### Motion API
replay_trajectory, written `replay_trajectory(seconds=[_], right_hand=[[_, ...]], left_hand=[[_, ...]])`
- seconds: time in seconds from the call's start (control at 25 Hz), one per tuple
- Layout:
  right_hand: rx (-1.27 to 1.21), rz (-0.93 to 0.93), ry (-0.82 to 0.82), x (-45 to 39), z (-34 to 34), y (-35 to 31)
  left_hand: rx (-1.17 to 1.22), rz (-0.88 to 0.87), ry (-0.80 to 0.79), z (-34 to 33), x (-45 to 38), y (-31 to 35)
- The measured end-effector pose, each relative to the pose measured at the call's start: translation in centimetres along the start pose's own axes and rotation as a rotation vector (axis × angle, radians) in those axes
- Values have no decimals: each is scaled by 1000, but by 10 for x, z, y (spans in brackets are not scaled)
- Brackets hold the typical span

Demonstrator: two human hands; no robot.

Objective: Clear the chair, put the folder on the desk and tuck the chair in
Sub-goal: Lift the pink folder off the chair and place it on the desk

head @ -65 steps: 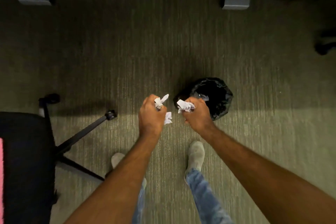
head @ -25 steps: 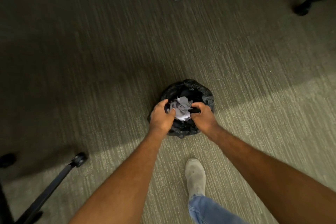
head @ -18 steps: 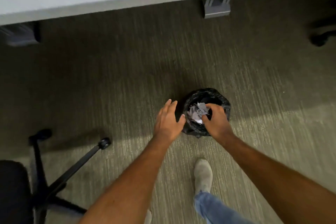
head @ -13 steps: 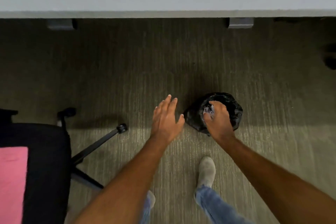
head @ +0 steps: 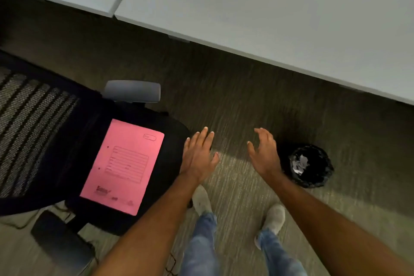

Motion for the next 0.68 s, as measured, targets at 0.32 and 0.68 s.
replay_trajectory(seconds=[0.32,0.68], right_hand=[[-110,-9,-121,56,-91,-121],[-294,-215,-410,85,-280,-158]], left_hand=[[33,301,65,48,59,-155],[140,784,134,2,103,-365]])
Point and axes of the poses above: each hand's wrist, its own x-axis away from the middle knuckle, its own z-axis out of the back of the hand, y = z × x, the point moved 3 cm from there along -x, towards the middle knuckle, and after that the axes turned 9 degrees about y, right-handed, at the moved point
